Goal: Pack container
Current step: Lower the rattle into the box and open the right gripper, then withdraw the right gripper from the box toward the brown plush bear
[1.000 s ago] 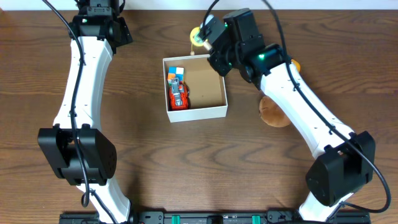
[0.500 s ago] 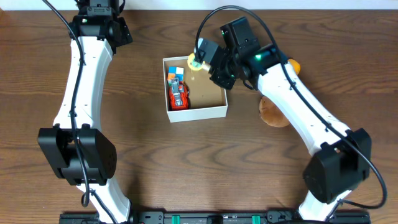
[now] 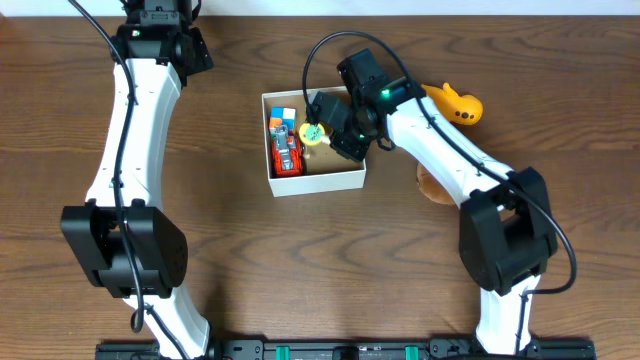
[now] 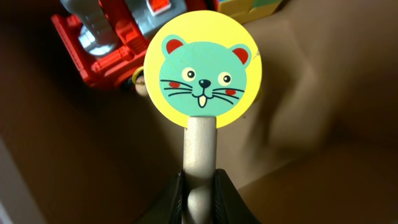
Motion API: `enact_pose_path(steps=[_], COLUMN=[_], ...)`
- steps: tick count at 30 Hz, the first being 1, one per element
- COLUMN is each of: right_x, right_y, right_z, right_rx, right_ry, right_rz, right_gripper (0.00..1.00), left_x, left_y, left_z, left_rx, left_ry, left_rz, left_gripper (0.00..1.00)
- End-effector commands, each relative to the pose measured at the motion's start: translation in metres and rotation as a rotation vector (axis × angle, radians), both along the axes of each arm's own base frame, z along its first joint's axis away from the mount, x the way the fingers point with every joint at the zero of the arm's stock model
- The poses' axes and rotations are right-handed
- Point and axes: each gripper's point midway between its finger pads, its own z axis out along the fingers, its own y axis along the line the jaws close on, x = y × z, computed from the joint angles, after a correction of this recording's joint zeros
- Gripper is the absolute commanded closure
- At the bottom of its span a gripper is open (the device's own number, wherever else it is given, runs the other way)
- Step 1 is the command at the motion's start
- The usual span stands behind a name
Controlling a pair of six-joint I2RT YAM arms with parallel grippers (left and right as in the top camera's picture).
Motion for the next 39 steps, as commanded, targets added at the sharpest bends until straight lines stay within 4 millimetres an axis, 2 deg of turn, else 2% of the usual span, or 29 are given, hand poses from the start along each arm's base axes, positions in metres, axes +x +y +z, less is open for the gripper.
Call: enact_pose_path(steps=[1,7,13,19,20,21,22,23,25,26,32,36,39], right_x=[-0.003,-0.004,-0.017,-0.018,-0.018,-0.018,-0.017,-0.017,-0.015,-0.014,0.005,0.030,0.059], right_y=[0.009,0.008,0.001,0.000,0.000,0.000,0.000,0.000,0.001,0.002,0.011,0.014,0.002], right_z=[0.001,0.000,-0.005,-0.005,-0.005,-0.005,-0.005,-0.005,-0.004,-0.004,0.009,0.047,0.090], right_rx=[0.015,0.010,-0.037,-0.044,-0.044,-0.043,-0.042,-0.041,-0.038,-0.036,0.008,0.064,0.083], right_ry=[0.001,0.004,0.005,0.003,0.001,-0.001,-0.003,-0.004,-0.011,-0.016,-0.078,-0.146,-0.230], right_rz=[0.033,0.042,0.173,0.195,0.197,0.196,0.196,0.196,0.196,0.195,0.139,0.034,-0.120], right_gripper=[0.99,0.99,0.99,0.98,0.96,0.74,0.58,0.53,0.27,0.22,0.20,0.19,0.17], left_x=[0.000,0.000,0.000,0.000,0.000,0.000,0.000,0.000,0.000,0.000,0.000,0.000,0.000], left_y=[0.001,0.001,0.001,0.001,0.001,0.001,0.001,0.001,0.001,0.001,0.001,0.001,0.001], left_z=[0.004,0.004,0.004,0.004,0.004,0.004,0.004,0.004,0.004,0.004,0.004,0.004,0.004], left_rx=[0.000,0.000,0.000,0.000,0.000,0.000,0.000,0.000,0.000,0.000,0.000,0.000,0.000], left_ry=[-0.010,-0.010,-0.010,-0.010,-0.010,-0.010,-0.010,-0.010,-0.010,-0.010,-0.010,-0.010,-0.010], left_rz=[0.003,0.003,0.003,0.003,0.003,0.003,0.003,0.003,0.003,0.003,0.003,0.003,0.003], left_gripper=[0.02,0.02,0.02,0.02,0.02,0.02,0.02,0.02,0.02,0.02,0.02,0.02,0.02])
